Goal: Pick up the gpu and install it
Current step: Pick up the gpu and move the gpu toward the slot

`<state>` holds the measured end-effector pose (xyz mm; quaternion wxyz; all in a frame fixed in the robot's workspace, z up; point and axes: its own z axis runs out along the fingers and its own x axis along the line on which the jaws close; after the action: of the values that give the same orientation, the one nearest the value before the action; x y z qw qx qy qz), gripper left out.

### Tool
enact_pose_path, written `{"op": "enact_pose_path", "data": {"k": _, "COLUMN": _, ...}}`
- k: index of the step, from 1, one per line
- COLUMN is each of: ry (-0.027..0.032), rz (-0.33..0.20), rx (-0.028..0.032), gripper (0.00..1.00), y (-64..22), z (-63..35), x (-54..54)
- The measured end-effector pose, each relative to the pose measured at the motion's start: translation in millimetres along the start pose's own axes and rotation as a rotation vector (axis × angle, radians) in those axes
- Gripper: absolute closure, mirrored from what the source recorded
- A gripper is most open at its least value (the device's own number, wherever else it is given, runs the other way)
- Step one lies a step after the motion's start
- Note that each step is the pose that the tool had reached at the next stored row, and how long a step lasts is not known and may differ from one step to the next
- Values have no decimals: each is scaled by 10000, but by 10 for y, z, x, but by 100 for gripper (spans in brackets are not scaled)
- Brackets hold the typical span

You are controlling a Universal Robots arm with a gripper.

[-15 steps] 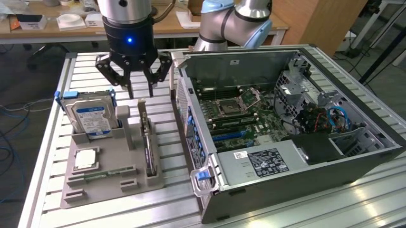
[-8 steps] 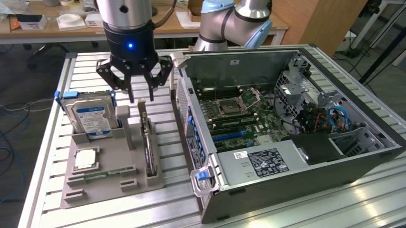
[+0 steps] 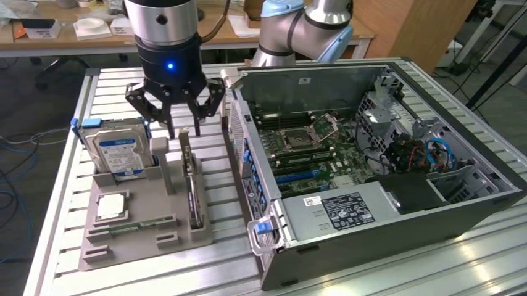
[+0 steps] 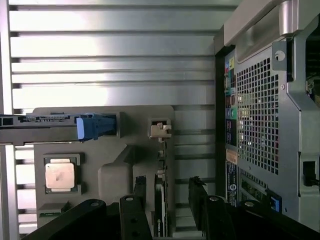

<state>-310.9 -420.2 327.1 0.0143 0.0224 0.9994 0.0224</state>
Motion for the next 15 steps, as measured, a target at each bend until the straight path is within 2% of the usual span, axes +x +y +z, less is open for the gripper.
{"op": "enact_pose_path", "data": {"k": 5, "ry": 1, "rz": -2, "rx": 0, "gripper": 53, "y": -45, "z": 60, "x": -1}}
{"op": "enact_pose_path", "data": {"k": 15, "ry": 0, "rz": -2, "rx": 0, "gripper": 53, "y": -165, "z": 121, "x": -5}}
